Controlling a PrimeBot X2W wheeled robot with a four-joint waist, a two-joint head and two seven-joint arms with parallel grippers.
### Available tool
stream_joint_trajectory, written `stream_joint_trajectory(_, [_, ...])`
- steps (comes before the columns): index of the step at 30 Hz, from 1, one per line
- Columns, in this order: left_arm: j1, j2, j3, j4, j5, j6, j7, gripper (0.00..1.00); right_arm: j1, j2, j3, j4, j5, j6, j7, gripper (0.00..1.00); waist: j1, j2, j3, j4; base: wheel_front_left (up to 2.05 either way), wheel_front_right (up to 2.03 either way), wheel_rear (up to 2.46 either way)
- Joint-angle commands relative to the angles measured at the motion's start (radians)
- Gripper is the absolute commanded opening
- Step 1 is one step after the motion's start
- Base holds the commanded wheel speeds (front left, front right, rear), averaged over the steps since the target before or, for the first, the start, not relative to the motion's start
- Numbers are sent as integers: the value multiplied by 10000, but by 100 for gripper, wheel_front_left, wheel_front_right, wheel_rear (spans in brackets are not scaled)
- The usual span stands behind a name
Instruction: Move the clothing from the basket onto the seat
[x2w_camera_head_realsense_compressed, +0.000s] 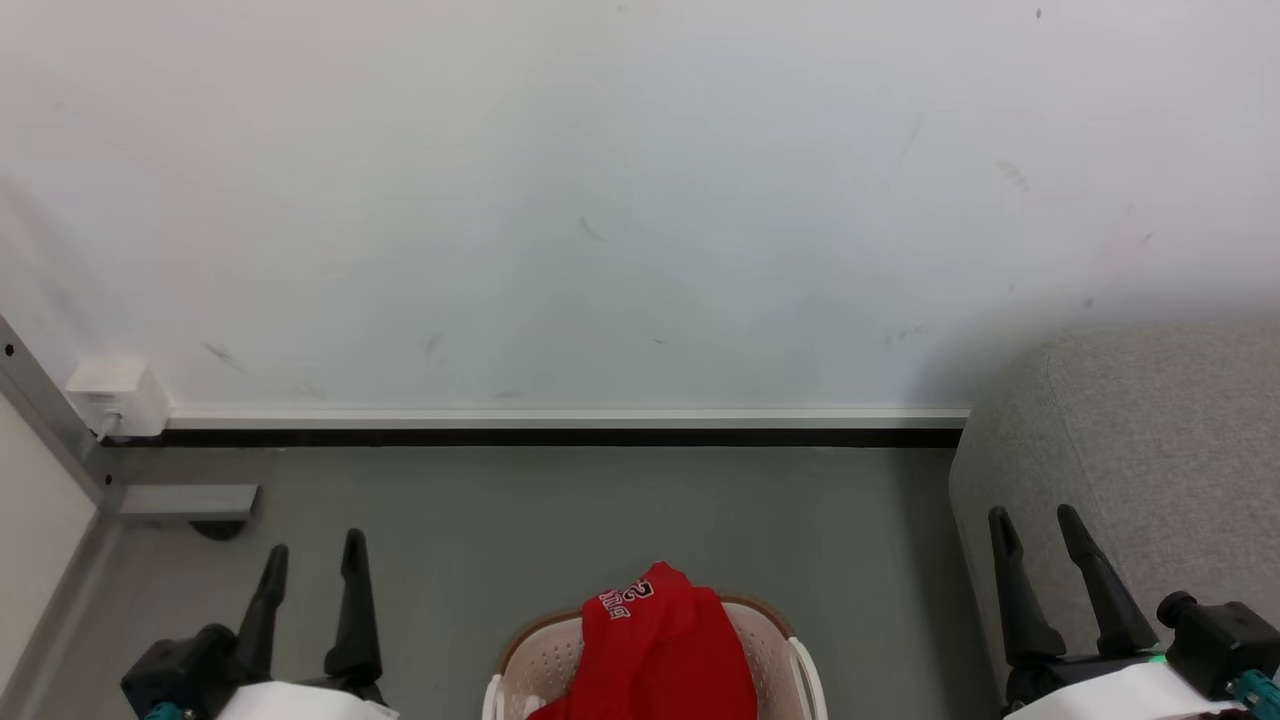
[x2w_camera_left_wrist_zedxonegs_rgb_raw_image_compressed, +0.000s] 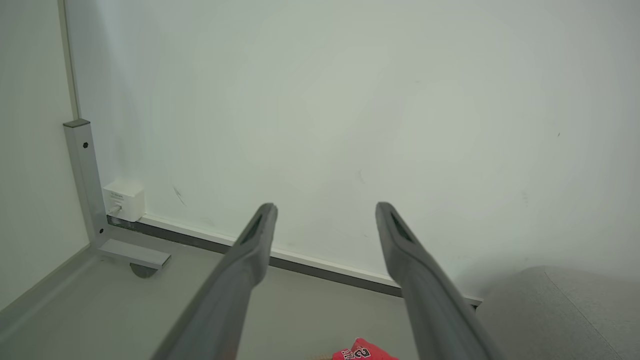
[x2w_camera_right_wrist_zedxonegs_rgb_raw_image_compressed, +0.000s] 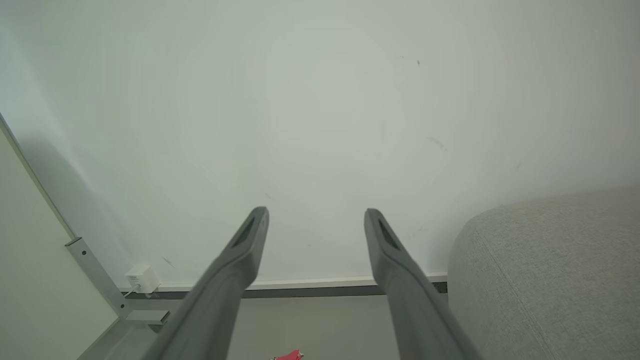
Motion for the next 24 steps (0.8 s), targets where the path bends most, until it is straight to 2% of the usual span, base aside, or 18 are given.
stream_joint_trajectory(1, [46,94,6,-116,300,45,-90,100,-69,-30,61,-109,-290,-15,-130,100,0,0,-3,2,0,0,0])
stream_joint_trajectory(24, [181,19,50,-300,2082,148,-567,100,-1,11,180,-197,-1890,-18,-563,100,0,0,-64,25,0,0,0])
